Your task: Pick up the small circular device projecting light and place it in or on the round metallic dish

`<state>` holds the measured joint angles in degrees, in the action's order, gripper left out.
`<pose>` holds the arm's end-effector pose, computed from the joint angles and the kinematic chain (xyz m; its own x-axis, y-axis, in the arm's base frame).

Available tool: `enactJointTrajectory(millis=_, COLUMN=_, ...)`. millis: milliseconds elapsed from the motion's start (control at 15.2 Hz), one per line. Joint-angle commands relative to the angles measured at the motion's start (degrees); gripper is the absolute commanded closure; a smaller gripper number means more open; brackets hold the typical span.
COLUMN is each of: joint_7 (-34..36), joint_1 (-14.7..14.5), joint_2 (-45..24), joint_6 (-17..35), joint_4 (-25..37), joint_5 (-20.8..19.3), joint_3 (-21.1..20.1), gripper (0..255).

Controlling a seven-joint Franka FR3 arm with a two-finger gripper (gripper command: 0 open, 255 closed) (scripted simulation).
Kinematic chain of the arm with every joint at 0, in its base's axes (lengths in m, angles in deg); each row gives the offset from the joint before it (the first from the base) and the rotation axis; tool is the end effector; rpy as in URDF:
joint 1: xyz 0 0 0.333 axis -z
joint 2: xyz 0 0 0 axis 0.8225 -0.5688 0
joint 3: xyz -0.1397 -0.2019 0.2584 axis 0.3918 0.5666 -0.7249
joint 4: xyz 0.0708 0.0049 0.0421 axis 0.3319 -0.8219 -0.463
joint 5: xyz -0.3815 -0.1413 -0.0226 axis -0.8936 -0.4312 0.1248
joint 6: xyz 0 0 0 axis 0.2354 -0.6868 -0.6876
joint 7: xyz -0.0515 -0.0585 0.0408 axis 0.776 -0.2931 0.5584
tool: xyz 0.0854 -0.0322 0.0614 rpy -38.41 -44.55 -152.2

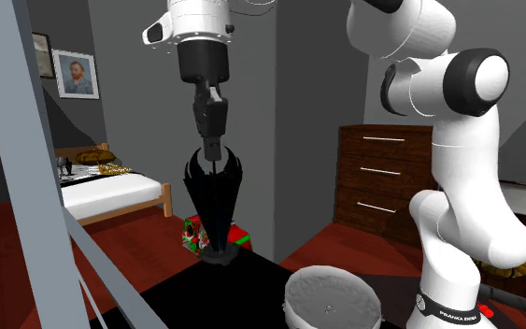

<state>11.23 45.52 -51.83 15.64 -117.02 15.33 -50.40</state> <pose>0.5641 0.1723 0.7207 0.8627 0.5039 -0.0432 0.5036 -0.8637 -0.0178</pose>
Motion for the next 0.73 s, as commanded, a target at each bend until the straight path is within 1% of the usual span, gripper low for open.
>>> enactJointTrajectory(millis=0, joint_7=0.1, joint_1=0.2, joint_2=4.8, joint_6=0.0, joint_4=-4.7, joint_5=0.7, joint_3=0.0, gripper=255)
enactJointTrajectory(millis=330, joint_7=0.8, joint_1=0.0, joint_2=14.9, joint_6=-1.6, joint_4=-13.1, joint_5=2.2, joint_3=-0.2, gripper=255)
enactJointTrajectory(millis=660, joint_7=1.7, joint_1=-0.5, joint_2=23.7, joint_6=-4.9, joint_4=-18.6, joint_5=3.7, joint_3=-0.4, gripper=255)
